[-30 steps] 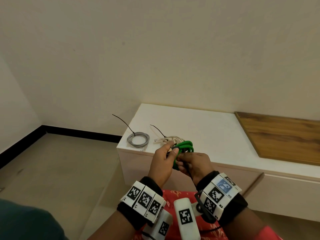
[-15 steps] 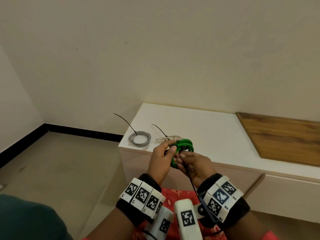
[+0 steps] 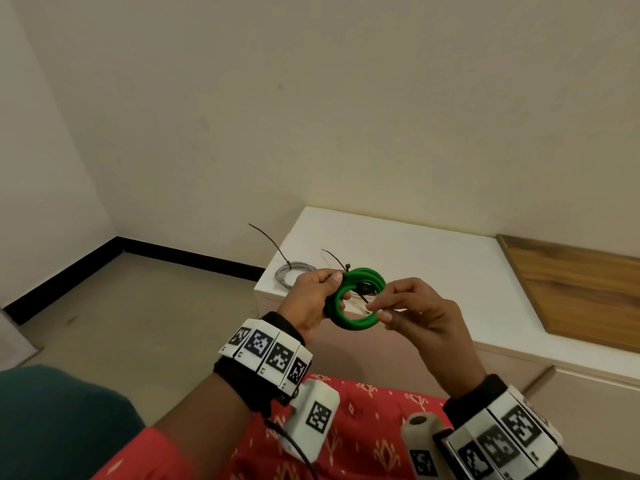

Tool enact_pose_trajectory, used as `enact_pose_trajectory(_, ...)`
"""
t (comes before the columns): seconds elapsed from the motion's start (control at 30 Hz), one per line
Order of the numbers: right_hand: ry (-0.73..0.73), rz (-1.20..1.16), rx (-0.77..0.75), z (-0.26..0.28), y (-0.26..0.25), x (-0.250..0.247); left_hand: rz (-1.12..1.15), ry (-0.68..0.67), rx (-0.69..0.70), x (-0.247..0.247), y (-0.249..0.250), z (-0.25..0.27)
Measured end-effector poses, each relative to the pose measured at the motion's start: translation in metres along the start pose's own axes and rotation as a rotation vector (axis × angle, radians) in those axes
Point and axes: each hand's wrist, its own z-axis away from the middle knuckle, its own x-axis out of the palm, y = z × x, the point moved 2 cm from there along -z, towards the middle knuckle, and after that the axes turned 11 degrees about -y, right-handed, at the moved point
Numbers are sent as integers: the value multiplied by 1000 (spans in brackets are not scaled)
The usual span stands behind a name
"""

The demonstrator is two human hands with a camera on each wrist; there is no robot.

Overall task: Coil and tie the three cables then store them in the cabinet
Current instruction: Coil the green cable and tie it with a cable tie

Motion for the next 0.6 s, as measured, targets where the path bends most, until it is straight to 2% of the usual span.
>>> enact_pose_trajectory(0.1,56,-136,-8,-4,-6,2,-6,-56,-32,2,4,4)
enact_pose_trajectory(0.2,143,-264,127,-10,-6,3,-26,-92,-46,6,10,8)
enact_pose_trajectory(0.33,177,-273,278,-17,-4,4,-56,-115,-48,7,20,11)
enact_pose_trajectory(0.6,154,-253,356,-19,-7,8,-67,-106,-42,5,26,16)
